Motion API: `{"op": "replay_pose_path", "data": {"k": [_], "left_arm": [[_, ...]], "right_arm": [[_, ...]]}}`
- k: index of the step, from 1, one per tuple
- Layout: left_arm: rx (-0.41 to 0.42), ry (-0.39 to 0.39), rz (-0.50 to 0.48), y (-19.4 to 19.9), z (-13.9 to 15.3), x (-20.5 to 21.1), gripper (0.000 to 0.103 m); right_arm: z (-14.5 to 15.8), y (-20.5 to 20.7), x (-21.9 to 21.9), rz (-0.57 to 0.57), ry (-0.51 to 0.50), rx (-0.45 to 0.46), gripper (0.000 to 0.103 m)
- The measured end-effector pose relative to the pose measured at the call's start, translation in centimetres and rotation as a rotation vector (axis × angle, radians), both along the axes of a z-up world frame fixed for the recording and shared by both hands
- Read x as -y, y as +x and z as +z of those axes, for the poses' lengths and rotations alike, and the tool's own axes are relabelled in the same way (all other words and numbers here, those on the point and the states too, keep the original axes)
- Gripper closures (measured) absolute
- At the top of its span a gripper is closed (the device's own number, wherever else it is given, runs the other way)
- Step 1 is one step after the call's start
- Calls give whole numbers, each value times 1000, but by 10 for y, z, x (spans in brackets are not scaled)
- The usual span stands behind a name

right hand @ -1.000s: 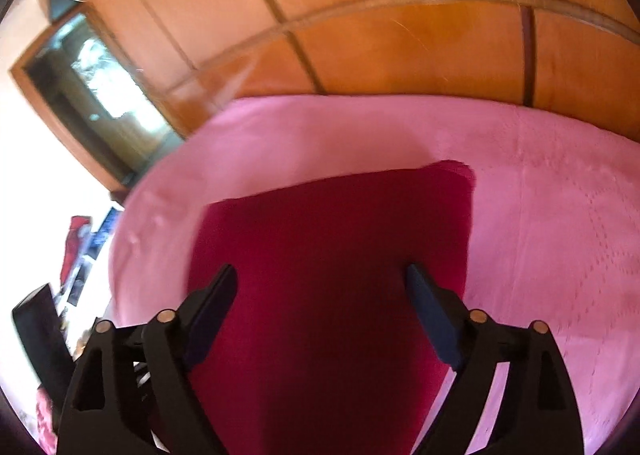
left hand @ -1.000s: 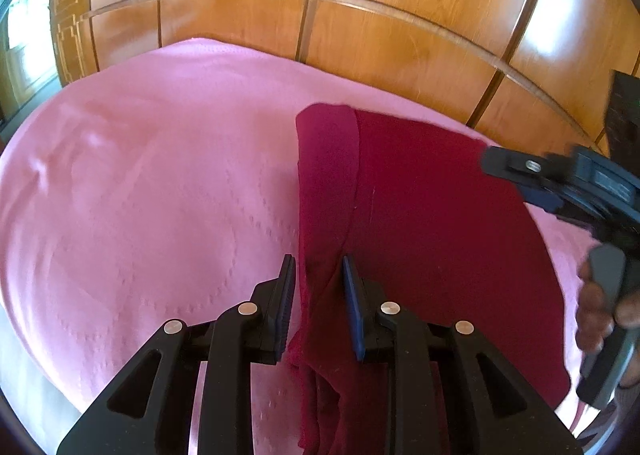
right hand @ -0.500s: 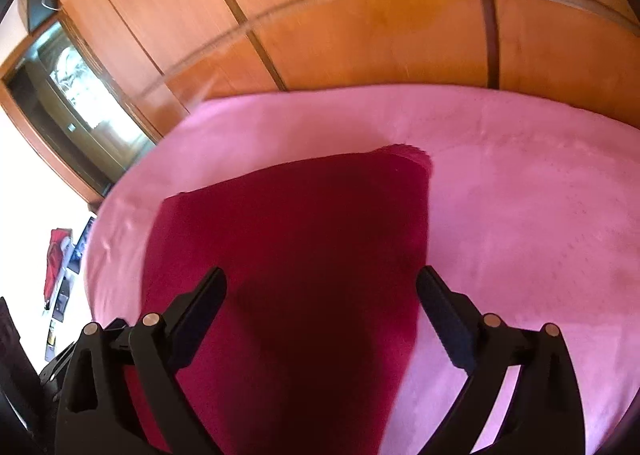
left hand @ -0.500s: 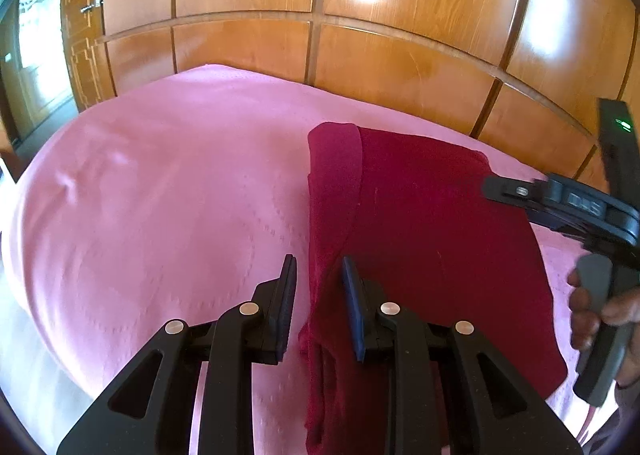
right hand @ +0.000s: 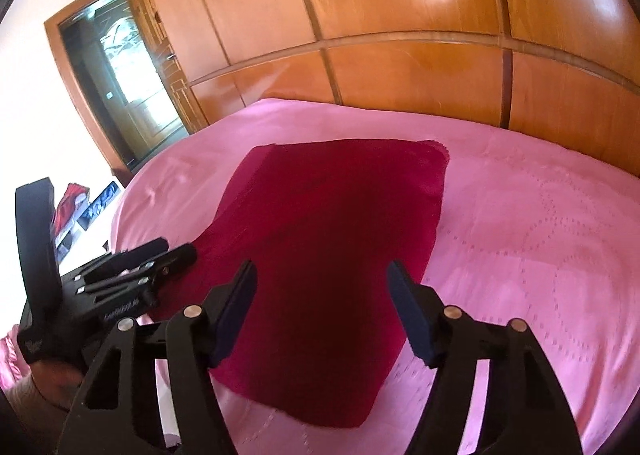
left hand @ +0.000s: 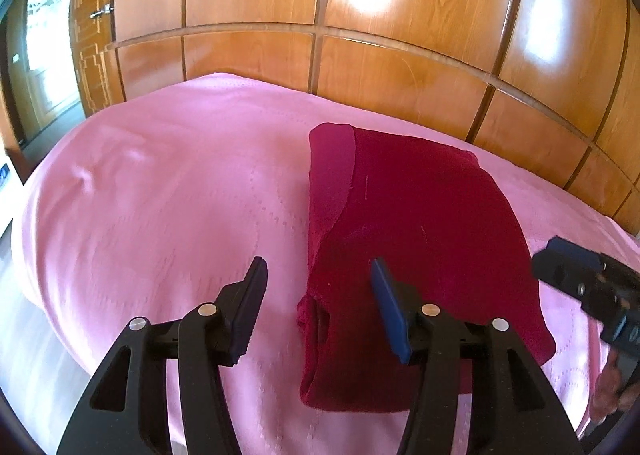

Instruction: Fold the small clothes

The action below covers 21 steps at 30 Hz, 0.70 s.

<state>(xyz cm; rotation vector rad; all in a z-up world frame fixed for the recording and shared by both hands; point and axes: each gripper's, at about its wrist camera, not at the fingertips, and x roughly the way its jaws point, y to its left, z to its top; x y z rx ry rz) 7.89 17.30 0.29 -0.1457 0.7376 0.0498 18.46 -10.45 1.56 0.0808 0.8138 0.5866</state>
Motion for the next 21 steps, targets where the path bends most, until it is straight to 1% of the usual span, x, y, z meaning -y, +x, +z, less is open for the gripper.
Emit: {"op": "replay_pose_path", "data": {"k": [6,11,16,18,21], "left_arm": [[-2,-5,0,-3,-5,-3,50],[-10,-14,-4,-3,-10,-5,50],[-30,-25,-12,-1,-16,-5,50],[-37,-31,-13,0,-20,-5,50],[-41,-36,-17,0,-21,-6,50]], "right_arm": [[-16,-17,-12,36,-27,-21,36],[-32,-24,-17,30,-47,-41,35],[-47,-28,-23,31,-93,-22,34],[-48,-30,-24,34,-107,-6,34],[-47,-31,-24,45,-99,-21,30]]}}
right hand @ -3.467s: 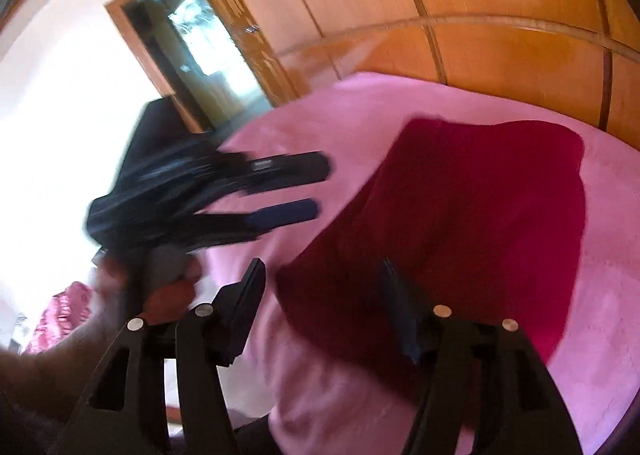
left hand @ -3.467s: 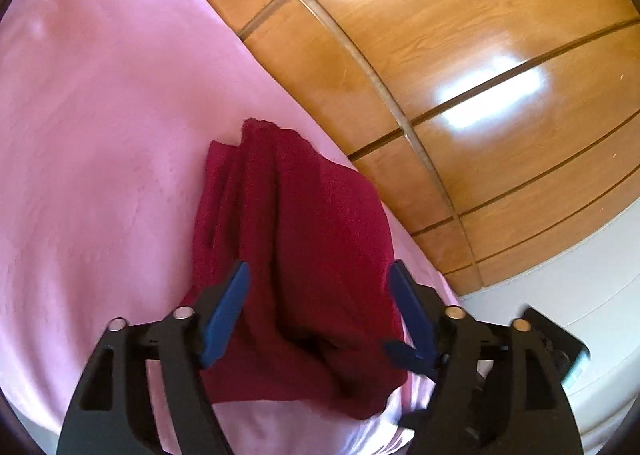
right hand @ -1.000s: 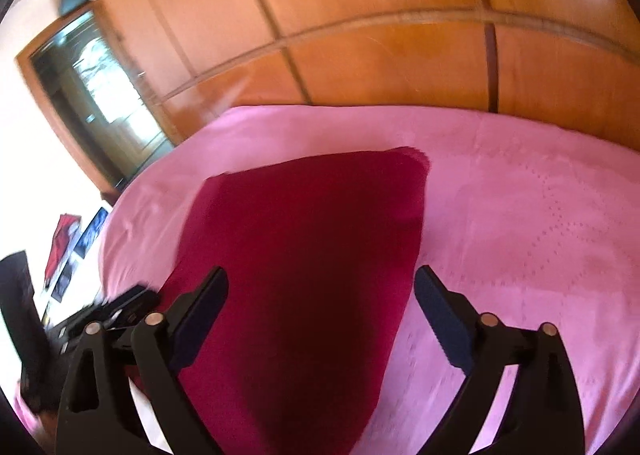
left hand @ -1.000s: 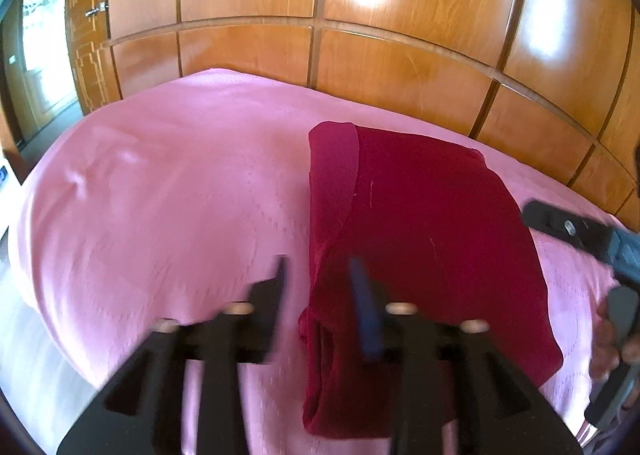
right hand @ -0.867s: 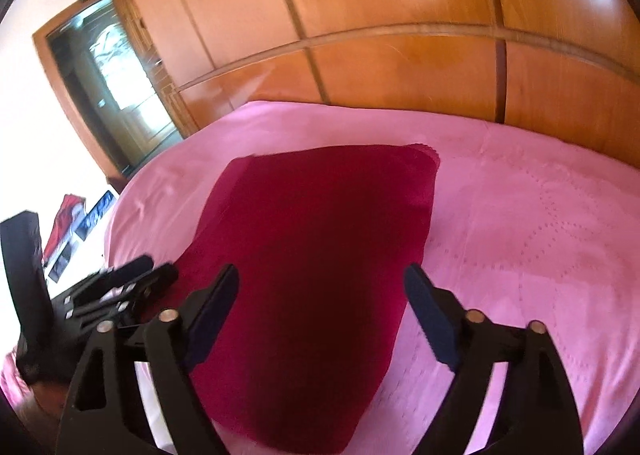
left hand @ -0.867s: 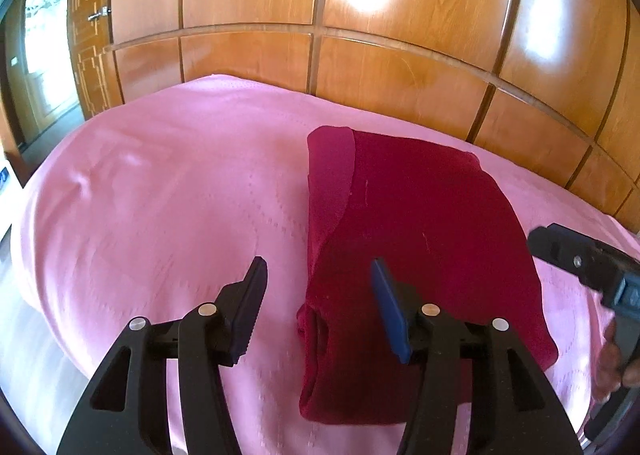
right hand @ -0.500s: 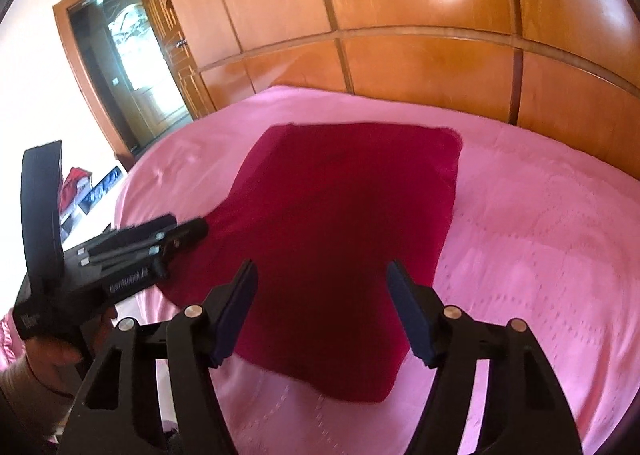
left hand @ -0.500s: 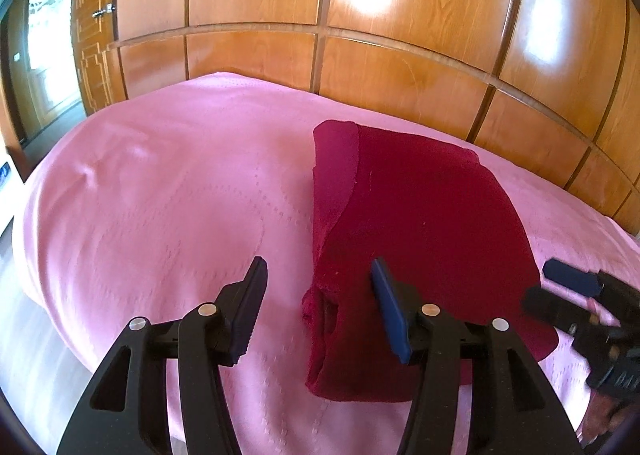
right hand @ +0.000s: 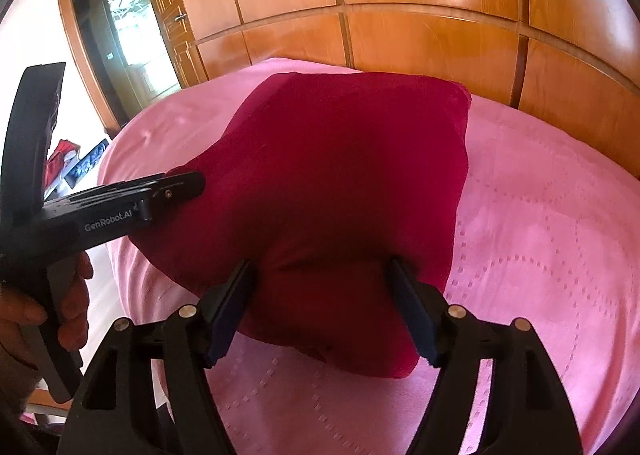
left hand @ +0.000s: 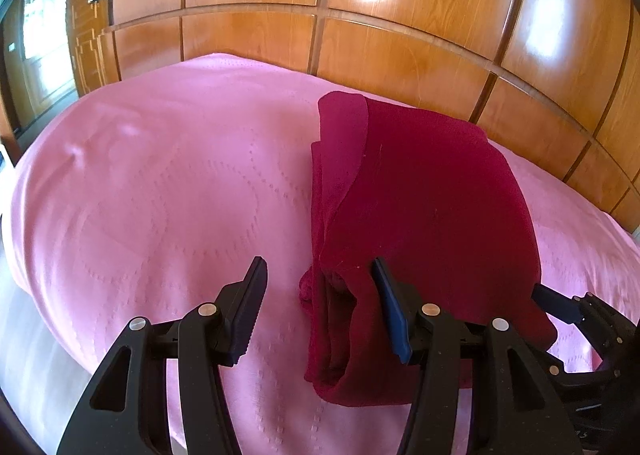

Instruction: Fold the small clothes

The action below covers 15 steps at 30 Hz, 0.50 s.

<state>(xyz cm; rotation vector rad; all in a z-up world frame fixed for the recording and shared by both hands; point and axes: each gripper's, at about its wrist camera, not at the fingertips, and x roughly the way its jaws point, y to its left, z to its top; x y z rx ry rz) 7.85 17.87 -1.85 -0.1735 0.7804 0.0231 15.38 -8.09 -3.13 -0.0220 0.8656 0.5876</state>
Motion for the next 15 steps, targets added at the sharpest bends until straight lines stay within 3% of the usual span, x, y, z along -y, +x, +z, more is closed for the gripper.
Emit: {"op": "replay_pose_path", "data": {"k": [3,5,7,11,15], "left_arm": [[3,-4,-7,-1,1,-2,49],[8,-9,-10,-2,2,-2,42],[12,-21,-12,-3,3,-6,37],[0,-71,-37,2,3,-12,37],[-11,-139,-80,11,3,-20,37]], "right_arm": [[7,3,6,25,41,-38,21],[15,9,16,20,101,-70,14],[21,16,28,-1,157,-89,12],[26,49,55,-65,274,-143,10],[18,83,68,-114,323,-193,10]]}}
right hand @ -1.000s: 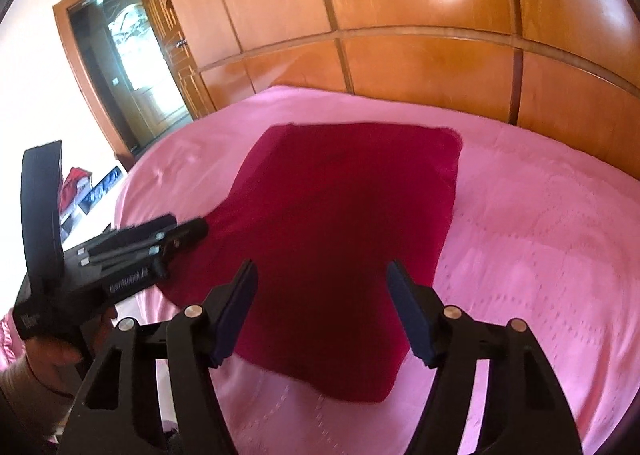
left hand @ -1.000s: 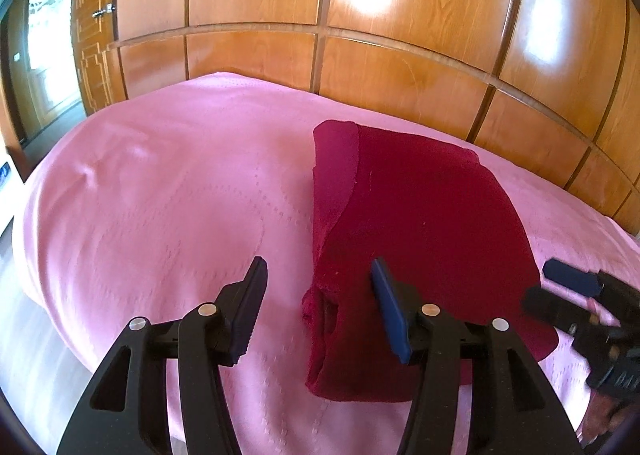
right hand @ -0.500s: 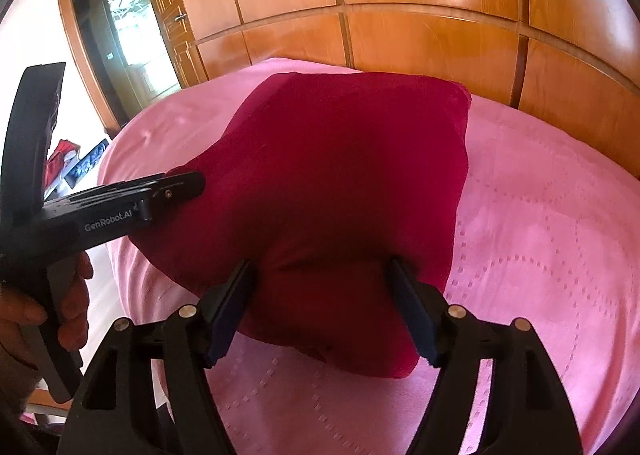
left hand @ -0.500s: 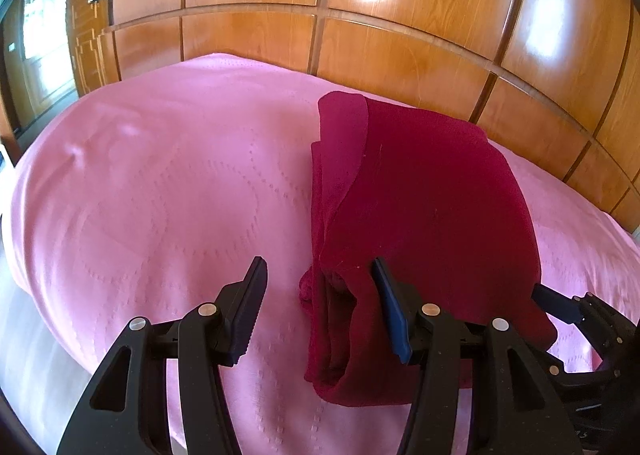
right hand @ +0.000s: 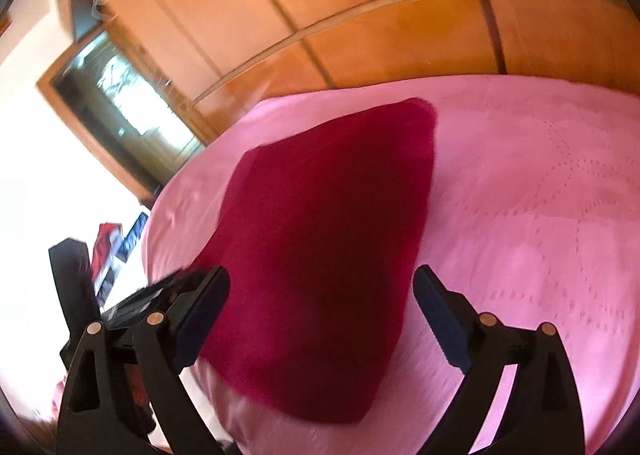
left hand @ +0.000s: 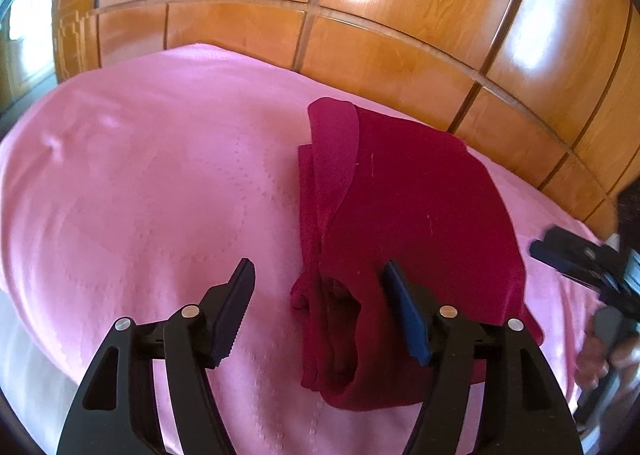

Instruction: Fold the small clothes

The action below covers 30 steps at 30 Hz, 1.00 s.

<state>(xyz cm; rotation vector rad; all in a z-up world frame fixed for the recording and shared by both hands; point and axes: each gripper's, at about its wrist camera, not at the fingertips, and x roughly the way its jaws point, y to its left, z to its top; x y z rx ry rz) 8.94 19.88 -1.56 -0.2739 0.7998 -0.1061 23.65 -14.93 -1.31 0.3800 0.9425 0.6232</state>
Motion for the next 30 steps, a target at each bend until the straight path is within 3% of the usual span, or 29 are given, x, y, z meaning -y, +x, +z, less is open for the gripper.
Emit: {"op": "replay_pose_path", "data": {"k": [9,13,15,23,27,30], "left_arm": [[-78,-226,-46,30,-21,-22,37],[-113,-358,-90,37,-35,-26,52],[-116,-393,-97,39,-39,-26,55],[-95,-429,-114,37,-39,-29,73],[-62,-393,-132,30,-26,-21,76],[-44,-420,-136,12,-24,-22,76]], "right_arm": [[-37,51,2,0,73,-139,11],[-46,54,-3,33,124,-162,18],[-51,53,-1,43,142,-166,22],[-44,45,-5,51,156,-169,50],[-25,30,-9,61,128,-119,55],[-9,17,-10,85,125,-83,58]]}}
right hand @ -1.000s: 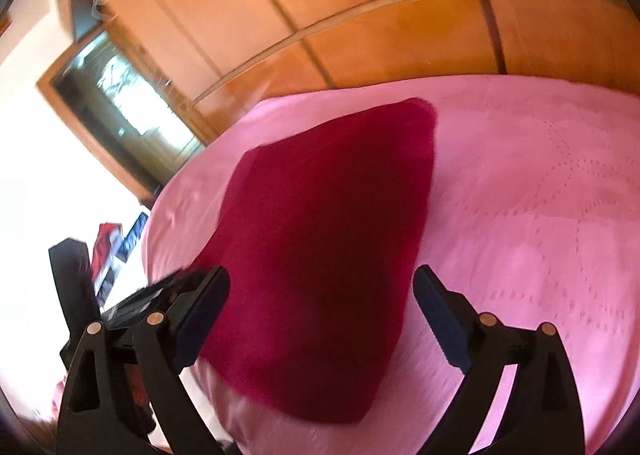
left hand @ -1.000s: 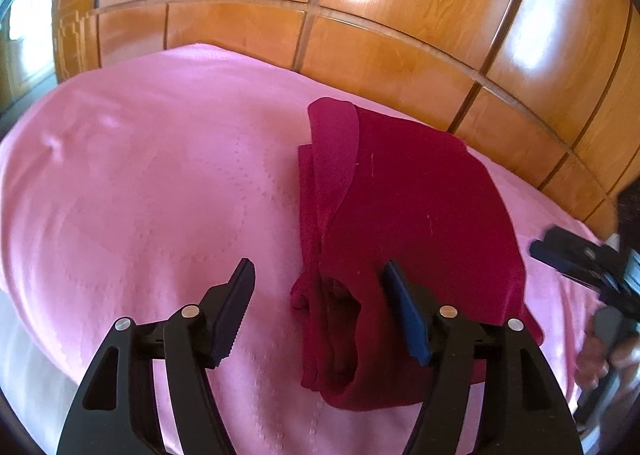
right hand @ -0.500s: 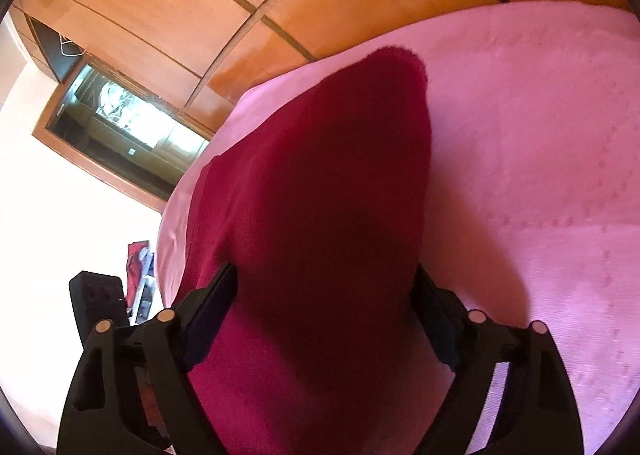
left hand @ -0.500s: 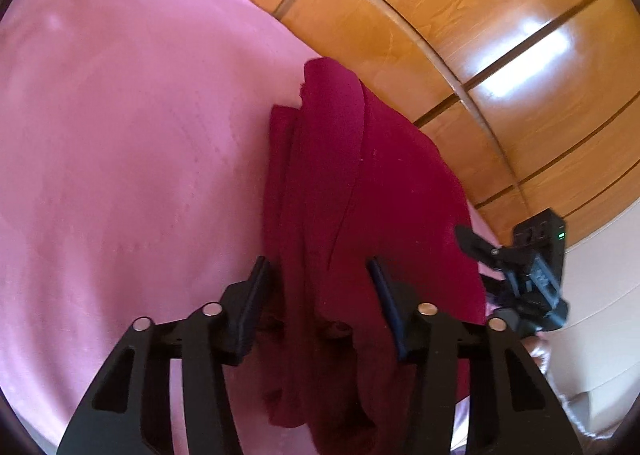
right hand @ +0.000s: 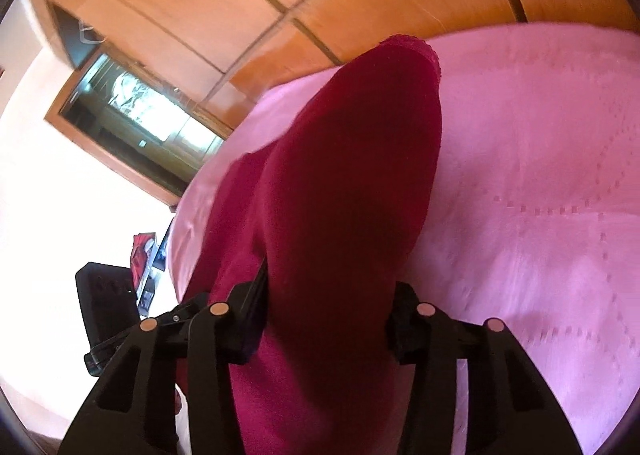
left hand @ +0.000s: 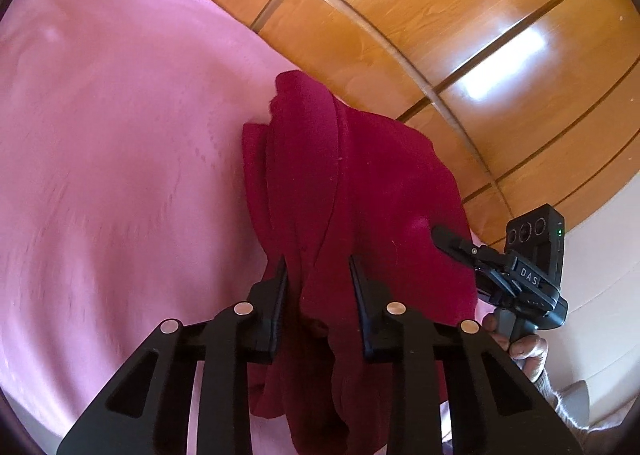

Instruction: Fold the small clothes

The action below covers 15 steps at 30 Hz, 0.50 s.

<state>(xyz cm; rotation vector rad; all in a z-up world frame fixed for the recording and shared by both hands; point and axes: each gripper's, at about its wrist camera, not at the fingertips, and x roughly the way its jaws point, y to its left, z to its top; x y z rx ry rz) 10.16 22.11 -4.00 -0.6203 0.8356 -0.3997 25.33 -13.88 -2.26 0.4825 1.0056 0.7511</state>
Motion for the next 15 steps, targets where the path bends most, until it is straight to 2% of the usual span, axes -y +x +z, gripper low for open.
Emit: {"op": "replay_pose_path", "data": {"k": [4,8,12,15], "left_arm": [[34,-20,14,-22,10,-2,77],[91,-21,46,-25,33,-8,77],[127,50,73,-4,52,-15,77],[144,111,86,20,60,-16,77]], "right_arm": [[23,-11,-5,41,4,57,59],[47,1,-20,68,10,112,59],[56,26,-41,79,-7,138,59],[47,52,-53,76,-29,115,58]]}}
